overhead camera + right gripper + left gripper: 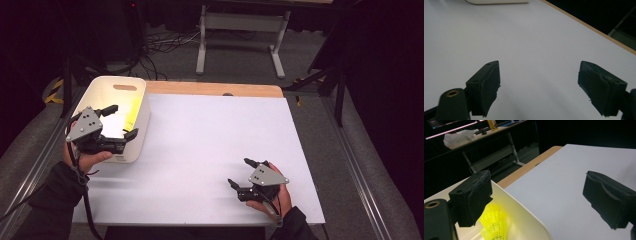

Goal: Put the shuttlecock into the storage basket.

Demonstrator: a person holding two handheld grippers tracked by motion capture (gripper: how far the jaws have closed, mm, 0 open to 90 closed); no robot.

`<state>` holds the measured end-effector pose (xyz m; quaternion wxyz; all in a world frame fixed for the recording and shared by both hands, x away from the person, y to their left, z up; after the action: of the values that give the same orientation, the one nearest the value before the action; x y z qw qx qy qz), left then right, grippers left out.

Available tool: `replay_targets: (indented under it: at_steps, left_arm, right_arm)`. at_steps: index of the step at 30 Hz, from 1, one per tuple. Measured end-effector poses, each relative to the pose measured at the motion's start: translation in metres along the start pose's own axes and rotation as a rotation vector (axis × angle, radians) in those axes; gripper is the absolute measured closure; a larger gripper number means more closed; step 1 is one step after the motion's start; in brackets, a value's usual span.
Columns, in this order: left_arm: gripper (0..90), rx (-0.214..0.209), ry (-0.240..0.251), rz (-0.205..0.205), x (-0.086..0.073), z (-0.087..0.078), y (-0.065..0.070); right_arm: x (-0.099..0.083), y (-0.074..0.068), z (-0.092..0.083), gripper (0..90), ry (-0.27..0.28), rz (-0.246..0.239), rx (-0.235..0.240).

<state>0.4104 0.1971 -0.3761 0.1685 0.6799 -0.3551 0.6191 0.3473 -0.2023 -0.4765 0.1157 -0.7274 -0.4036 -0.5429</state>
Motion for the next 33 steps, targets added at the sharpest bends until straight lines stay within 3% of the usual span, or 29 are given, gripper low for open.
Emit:
replay_targets:
  at_steps: [33]
  left_arm:
    - [9.4, -0.055, 0.047, 0.019, -0.01, -0.002, 0.033]
  right_arm:
    - [0.002, 0.0, -0.002, 18.9, 0.017, 0.003, -0.006]
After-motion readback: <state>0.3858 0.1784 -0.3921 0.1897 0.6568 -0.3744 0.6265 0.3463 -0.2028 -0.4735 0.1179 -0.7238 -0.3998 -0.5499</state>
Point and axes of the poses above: each handheld gripper's, and its own axes: z roughly forward along the jaws, x roughly out of its top, y roughly to its right, the point moved 5 cm from there along z, roughly forward along the jaws, and after that the axes turned 4 degrees about y, right-handed, at the moved point
